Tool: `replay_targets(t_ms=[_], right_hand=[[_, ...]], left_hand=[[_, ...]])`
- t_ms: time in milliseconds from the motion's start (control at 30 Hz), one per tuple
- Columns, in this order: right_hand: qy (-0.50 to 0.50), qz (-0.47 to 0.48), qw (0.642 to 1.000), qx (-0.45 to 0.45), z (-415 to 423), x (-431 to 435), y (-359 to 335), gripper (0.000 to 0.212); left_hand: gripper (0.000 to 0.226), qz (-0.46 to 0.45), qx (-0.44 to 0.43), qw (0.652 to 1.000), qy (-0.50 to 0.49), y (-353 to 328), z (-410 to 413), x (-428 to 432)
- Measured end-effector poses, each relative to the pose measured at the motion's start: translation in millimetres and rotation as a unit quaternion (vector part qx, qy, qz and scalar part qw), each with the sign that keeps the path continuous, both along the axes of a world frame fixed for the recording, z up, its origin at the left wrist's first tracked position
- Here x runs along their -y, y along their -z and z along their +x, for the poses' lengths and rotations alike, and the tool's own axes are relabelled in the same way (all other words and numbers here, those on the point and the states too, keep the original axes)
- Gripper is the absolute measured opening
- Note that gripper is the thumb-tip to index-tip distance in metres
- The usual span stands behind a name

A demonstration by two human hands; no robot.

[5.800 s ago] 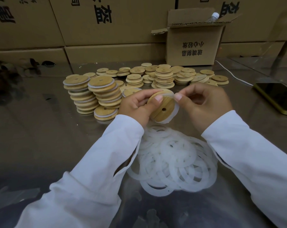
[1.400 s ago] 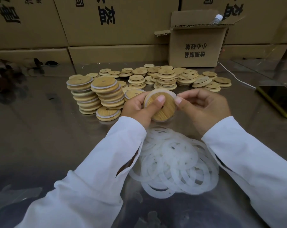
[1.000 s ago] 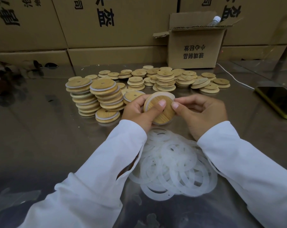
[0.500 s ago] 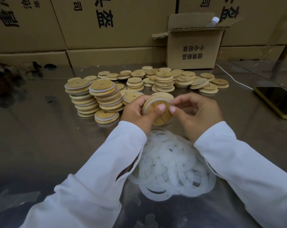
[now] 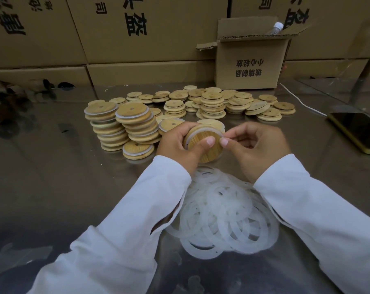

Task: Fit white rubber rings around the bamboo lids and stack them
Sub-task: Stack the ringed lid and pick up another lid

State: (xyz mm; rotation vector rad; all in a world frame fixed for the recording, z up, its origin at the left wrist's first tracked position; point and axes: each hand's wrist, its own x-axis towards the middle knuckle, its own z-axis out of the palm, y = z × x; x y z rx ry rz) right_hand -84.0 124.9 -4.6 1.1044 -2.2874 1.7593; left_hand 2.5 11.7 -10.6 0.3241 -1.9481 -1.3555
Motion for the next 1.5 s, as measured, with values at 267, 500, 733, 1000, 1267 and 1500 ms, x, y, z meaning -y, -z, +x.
replay_targets(t_ms=[267, 500, 733, 1000, 1267, 1500], right_hand=[[-0.108, -0.028, 0.986, 0.126, 2, -3, -11, 0.018], [-0.122, -0.022, 0.987, 0.102, 5, -4, -10, 0.028], [-0.091, -0.001, 0.986, 0.136, 3, -3, -8, 0.028], [-0.077, 0.019, 0.987, 0.139, 0, -1, -9, 0.026], [-0.072, 0.031, 0.987, 0.144, -1, -1, -8, 0.028], [-0.059, 0.035, 0.99, 0.123, 0, -1, -10, 0.028]], left_hand=[[0.014, 0.029, 0.0, 1.0, -0.006, -2, 0, -1], [0.012, 0.054, 0.0, 0.998, -0.013, -3, 1, -1], [0.012, 0.032, 0.017, 0.999, -0.014, -2, 0, -1], [0.013, 0.109, 0.021, 0.994, 0.022, -3, 2, 0], [0.017, 0.048, 0.008, 0.999, 0.003, -4, 1, -1], [0.014, 0.082, 0.007, 0.996, 0.025, -4, 1, 1]])
